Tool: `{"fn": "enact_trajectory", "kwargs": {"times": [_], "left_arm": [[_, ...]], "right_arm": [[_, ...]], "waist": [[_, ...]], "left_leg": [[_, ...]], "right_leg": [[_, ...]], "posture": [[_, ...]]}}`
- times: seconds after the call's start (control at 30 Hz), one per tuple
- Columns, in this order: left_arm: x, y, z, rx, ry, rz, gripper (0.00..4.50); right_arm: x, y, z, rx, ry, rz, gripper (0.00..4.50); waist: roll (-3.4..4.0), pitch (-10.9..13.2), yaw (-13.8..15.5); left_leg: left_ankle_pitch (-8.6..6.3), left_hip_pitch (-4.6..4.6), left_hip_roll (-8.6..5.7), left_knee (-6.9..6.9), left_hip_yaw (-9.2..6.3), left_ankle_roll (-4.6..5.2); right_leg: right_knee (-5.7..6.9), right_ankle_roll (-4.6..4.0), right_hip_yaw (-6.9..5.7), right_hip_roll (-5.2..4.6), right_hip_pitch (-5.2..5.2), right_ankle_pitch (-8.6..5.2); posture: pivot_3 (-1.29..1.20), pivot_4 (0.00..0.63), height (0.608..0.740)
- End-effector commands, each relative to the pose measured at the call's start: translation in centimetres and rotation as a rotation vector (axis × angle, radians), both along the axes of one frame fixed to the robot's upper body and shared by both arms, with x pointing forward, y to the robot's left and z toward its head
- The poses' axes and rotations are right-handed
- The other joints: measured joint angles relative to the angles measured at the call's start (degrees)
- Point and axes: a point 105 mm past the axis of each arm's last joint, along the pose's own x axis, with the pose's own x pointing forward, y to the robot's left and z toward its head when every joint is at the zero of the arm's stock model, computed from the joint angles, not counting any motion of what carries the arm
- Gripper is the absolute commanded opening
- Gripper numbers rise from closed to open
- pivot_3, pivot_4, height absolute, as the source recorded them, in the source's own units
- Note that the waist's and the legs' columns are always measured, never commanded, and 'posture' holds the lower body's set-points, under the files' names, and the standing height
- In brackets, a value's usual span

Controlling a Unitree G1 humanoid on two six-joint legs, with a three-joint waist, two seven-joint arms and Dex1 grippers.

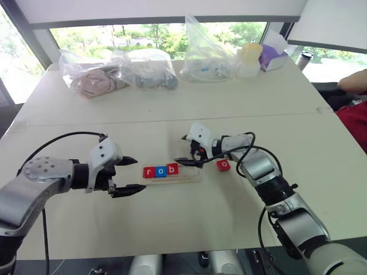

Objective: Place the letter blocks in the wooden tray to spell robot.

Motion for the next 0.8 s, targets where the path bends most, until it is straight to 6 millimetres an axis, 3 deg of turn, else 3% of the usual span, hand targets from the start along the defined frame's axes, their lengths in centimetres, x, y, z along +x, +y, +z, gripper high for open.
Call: {"fn": "enact_trajectory", "kwargs": {"times": [0.03, 0.47, 0.57, 0.63, 0.7, 0.8], "left_arm": [[0.0, -0.3, 0.3, -0.002, -0.015, -0.013, 4.50], [0.0, -0.3, 0.4, -0.002, -0.020, -0.007, 4.50], [0.1, -0.5, 0.5, -0.007, -0.030, -0.013, 4.50], [0.2, -1.0, 1.1, -0.033, -0.048, -0.025, 4.50], [0.0, -1.6, 1.5, -0.047, -0.050, -0.051, 4.50], [0.0, -2.6, 1.7, -0.063, -0.051, -0.089, 4.50]], "right_arm": [[0.0, 0.9, 1.1, 0.017, -0.054, 0.038, 4.46], [-0.5, 1.0, 1.2, 0.016, -0.056, 0.060, 4.46], [0.9, -0.6, 2.6, 0.035, -0.120, -0.052, 4.46], [1.5, -2.9, 4.9, 0.106, -0.158, -0.194, 4.46], [1.1, -5.4, 6.2, 0.151, -0.173, -0.329, 4.46], [-0.5, -8.2, 6.2, 0.202, -0.110, -0.551, 4.46]], "waist": [[0.00, 0.00, -0.01], [0.00, 0.00, 0.09], [0.00, 0.00, 0.15], [0.01, 0.01, 0.39], [0.00, 0.00, 0.78], [-0.03, -0.04, 0.63]], "left_leg": [[0.00, 0.00, 0.00, 0.00, 0.00, 0.00], [0.00, 0.00, 0.00, 0.00, -0.02, 0.00], [0.00, 0.00, 0.00, 0.00, -0.02, 0.00], [0.01, -0.01, -0.01, 0.01, -0.02, -0.02], [0.02, -0.05, -0.01, 0.01, -0.04, -0.03], [0.02, -0.09, -0.03, 0.01, -0.07, -0.04]], "right_leg": [[0.00, 0.03, 0.00, 0.00, 0.00, 0.01], [0.01, 0.03, 0.00, 0.01, 0.01, 0.02], [0.01, 0.03, 0.00, 0.01, 0.01, 0.02], [0.01, 0.03, 0.00, -0.01, 0.01, 0.02], [0.01, 0.04, -0.01, -0.04, 0.00, 0.02], [-0.03, 0.06, 0.00, -0.12, 0.01, 0.02]], "posture": [[0.00, 0.150, 0.740], [0.00, 0.150, 0.740], [0.00, 0.150, 0.740], [0.00, 0.150, 0.740], [0.00, 0.150, 0.740], [0.00, 0.150, 0.740]]}}
